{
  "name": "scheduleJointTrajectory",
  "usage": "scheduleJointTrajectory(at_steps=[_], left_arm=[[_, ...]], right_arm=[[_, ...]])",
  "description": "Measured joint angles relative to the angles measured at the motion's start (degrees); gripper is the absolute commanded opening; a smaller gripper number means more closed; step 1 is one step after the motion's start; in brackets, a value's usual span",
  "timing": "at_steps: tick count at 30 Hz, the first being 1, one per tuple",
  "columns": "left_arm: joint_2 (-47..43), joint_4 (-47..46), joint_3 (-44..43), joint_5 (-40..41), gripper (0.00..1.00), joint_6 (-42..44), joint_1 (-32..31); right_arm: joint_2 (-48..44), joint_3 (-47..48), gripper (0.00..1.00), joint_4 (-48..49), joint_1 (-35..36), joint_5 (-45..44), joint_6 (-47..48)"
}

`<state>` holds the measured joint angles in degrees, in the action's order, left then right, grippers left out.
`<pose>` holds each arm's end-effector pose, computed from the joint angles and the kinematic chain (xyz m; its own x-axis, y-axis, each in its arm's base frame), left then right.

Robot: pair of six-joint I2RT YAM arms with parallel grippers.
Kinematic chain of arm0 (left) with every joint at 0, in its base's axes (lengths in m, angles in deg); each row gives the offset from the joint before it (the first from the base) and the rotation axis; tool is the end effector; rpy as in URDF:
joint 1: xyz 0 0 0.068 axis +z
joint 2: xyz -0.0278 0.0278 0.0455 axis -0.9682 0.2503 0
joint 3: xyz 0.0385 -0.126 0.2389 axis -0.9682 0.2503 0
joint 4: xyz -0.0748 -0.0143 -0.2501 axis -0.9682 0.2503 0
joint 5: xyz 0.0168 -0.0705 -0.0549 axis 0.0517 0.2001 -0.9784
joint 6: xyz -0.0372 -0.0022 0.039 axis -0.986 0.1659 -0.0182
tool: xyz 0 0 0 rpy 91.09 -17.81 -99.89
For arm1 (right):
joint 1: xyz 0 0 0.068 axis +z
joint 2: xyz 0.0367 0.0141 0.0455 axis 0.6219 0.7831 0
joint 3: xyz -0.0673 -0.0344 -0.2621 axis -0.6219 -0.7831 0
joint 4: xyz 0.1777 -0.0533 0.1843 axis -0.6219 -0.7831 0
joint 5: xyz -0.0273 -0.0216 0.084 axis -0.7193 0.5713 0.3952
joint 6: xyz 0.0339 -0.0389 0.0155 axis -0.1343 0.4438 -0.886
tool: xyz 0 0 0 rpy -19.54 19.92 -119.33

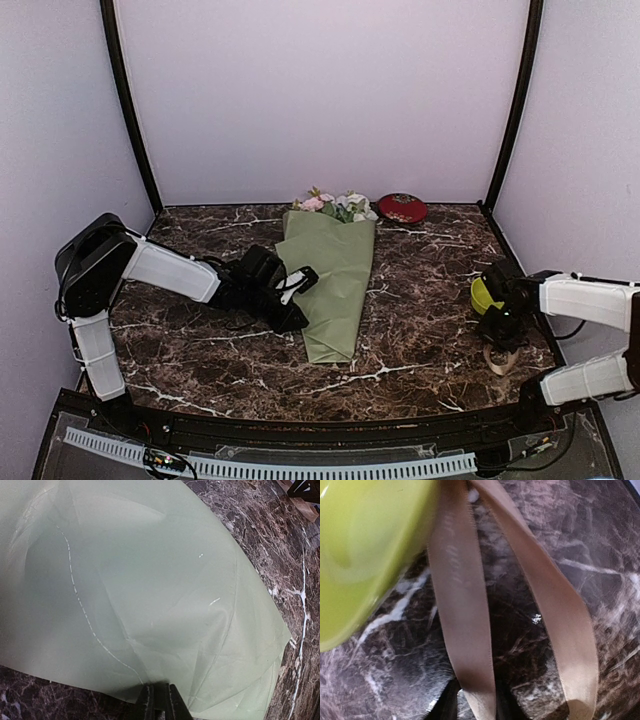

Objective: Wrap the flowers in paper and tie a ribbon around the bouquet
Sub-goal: Pick up the ribbon from the corner of the board.

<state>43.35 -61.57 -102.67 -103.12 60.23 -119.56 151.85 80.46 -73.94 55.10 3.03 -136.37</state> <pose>0.2611 -0.2680 0.1296 -0.5282 0.5093 -0.6794 0.8123 0.5362 -0.2296 0.1699 0.0429 0.1483 -0.6509 0.7070 -0.2767 0.7183 0.6915 0.0771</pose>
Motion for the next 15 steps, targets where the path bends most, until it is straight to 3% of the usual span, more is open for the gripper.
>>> scheduleJointTrajectory(at_steps=[4, 10, 15], left_arm=[[0.0, 0.02, 0.0, 0.0, 0.08, 0.09, 0.0], [0.0, 0.02, -0.02, 0.0, 0.08, 0.09, 0.0], [0.0, 0.04, -0.02, 0.0, 0.08, 0.11, 0.0]], right_arm=[[-5.25, -1.25, 0.0, 1.11, -2.78, 1.49, -0.02], [-22.32, 0.83, 0.0, -0.83, -9.01, -4.7, 0.17], [-27.82, 10.93, 0.0, -0.46, -11.87, -13.75, 6.47]])
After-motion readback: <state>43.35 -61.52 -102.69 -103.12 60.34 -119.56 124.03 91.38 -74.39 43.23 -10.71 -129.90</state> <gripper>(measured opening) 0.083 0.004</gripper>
